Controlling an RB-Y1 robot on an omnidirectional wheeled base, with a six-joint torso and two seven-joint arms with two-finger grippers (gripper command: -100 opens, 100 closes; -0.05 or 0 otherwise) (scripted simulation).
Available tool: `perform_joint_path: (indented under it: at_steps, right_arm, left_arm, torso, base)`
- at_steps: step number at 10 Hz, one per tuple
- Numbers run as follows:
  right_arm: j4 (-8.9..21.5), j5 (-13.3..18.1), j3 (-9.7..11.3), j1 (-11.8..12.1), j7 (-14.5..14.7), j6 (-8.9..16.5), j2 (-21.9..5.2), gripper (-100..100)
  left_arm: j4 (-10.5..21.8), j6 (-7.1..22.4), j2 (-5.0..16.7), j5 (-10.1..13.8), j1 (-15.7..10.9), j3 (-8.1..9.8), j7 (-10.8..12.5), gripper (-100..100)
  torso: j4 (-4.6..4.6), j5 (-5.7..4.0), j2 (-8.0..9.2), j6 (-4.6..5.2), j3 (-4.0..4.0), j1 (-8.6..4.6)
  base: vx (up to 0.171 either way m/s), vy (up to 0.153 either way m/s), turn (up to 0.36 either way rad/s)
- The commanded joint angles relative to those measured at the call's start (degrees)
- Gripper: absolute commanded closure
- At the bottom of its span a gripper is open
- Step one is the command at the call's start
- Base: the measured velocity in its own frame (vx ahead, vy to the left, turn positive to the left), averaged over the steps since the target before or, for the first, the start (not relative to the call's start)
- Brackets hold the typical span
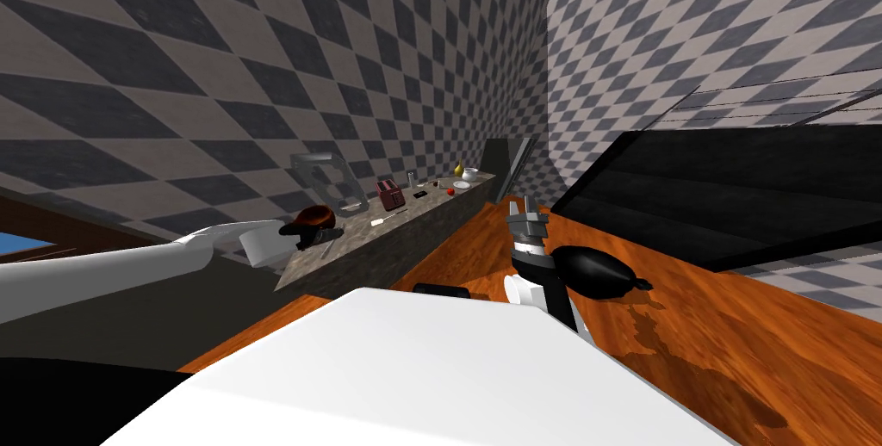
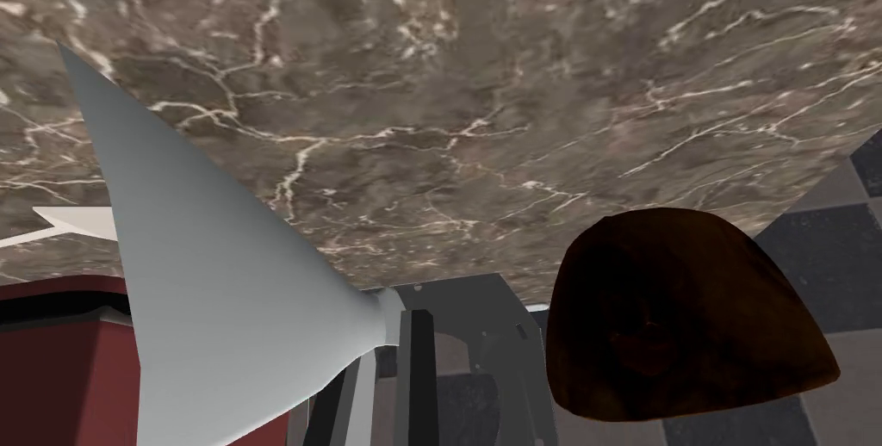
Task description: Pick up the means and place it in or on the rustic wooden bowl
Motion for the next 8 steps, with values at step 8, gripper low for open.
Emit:
perform_joint_path:
  at_steps: [8]
  right_arm:
    - [0.0, 0.0, 0.0, 0.0, 0.0, 0.0, 0.0, 0]
  left_arm:
    - [4.0, -0.5, 7.6, 11.2, -1.1, -1.94, -0.3, 100]
  torso:
    - [-0.03, 0.05, -0.13, -0.14, -0.07, 0.16]
  base:
    - [-0.021, 0.092, -0.067]
